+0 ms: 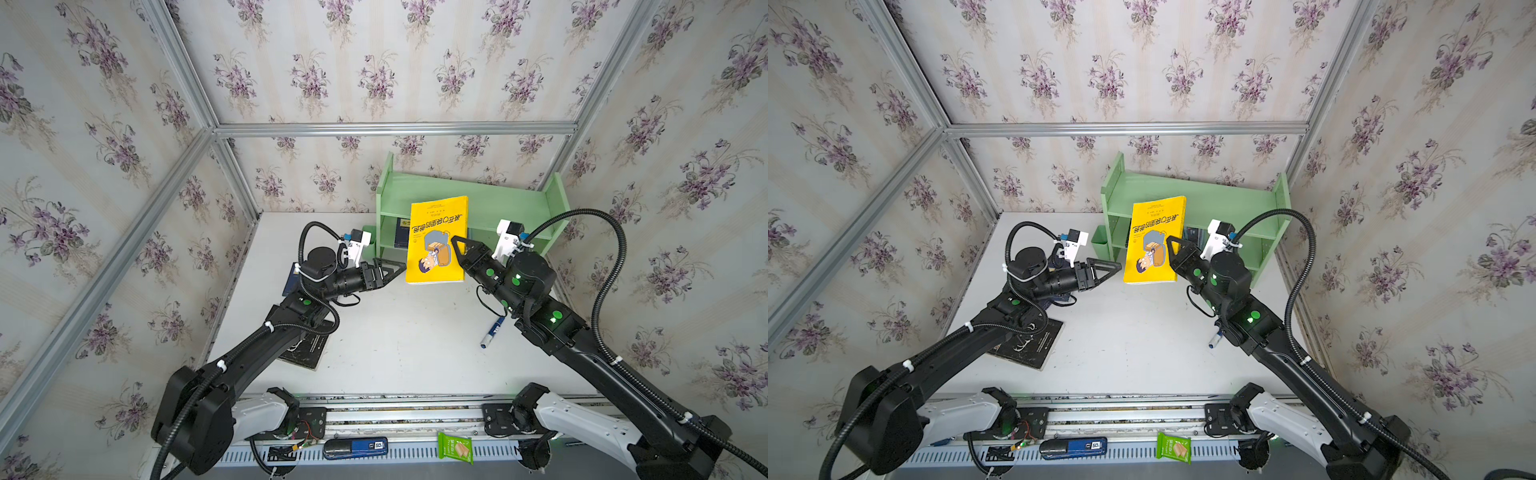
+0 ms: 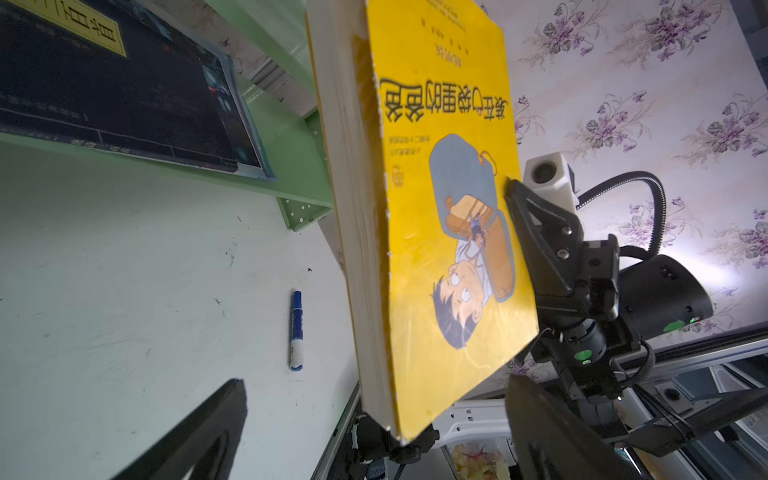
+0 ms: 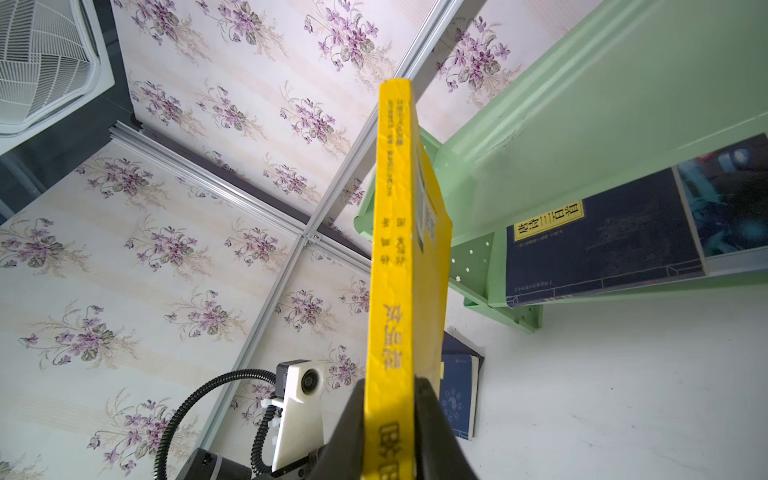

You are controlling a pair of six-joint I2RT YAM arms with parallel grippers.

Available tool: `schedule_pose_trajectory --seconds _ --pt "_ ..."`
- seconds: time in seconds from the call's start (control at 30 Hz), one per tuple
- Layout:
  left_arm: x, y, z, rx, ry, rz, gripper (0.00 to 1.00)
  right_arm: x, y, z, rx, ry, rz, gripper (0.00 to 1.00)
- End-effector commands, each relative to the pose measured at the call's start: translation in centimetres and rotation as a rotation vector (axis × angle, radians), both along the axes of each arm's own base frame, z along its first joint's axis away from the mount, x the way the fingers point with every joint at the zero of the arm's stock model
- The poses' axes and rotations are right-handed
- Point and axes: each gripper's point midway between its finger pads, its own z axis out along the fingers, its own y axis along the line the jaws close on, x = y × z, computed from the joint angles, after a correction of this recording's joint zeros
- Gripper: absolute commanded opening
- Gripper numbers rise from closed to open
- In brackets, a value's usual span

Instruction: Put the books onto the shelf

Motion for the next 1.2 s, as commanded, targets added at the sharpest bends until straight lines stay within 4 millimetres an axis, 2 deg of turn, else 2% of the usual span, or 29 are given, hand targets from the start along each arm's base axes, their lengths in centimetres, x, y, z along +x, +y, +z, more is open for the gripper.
schedule_pose_trajectory --seconds 0.0,0.13,0.3,0.33,0.43,0.63,0.8,0.9,0.97,1.17 --pt "0.1 -1.3 2.8 -0.096 -0.039 -0.051 0.99 0.2 -0.7 4.6 0.11 -0.129 -0.027 0.21" --pt "0.7 -3.3 3.0 -0.13 0.021 -0.07 0.99 0.7 -1.2 5.2 0.148 -0.153 -0.052 0.21" --pt "1.0 -4.7 3.9 -0.208 0.061 -0.082 0.99 1.2 -1.5 6.2 0.178 -0.178 -0.064 0.21" --pt "1.0 -5.1 4.1 -0.215 0.068 -0.093 0.99 1.8 -2.8 6.6 0.187 -0.189 -0.102 0.2" --pt "1.2 -5.8 4.4 -0.237 0.094 -0.109 0.99 2.4 -3.5 6.9 0.226 -0.202 -0.114 0.2" --pt "1.9 -6.9 6.4 -0.359 0.123 -0.161 0.99 2.8 -4.3 6.7 0.315 -0.228 -0.14 0.2" --pt "3.1 -8.0 6.4 -0.384 0.153 -0.149 0.99 2.9 -4.4 6.6 0.338 -0.234 -0.144 0.2" --pt "3.4 -8.2 7.1 -0.414 0.147 -0.147 0.97 2.9 -4.7 6.6 0.342 -0.241 -0.156 0.2" --pt "3.5 -8.4 7.4 -0.423 0.144 -0.144 0.88 2.9 -4.8 6.5 0.347 -0.245 -0.164 0.2" --pt "3.8 -8.5 8.2 -0.431 0.116 -0.138 0.37 3.3 -4.2 5.8 0.361 -0.225 -0.141 0.21"
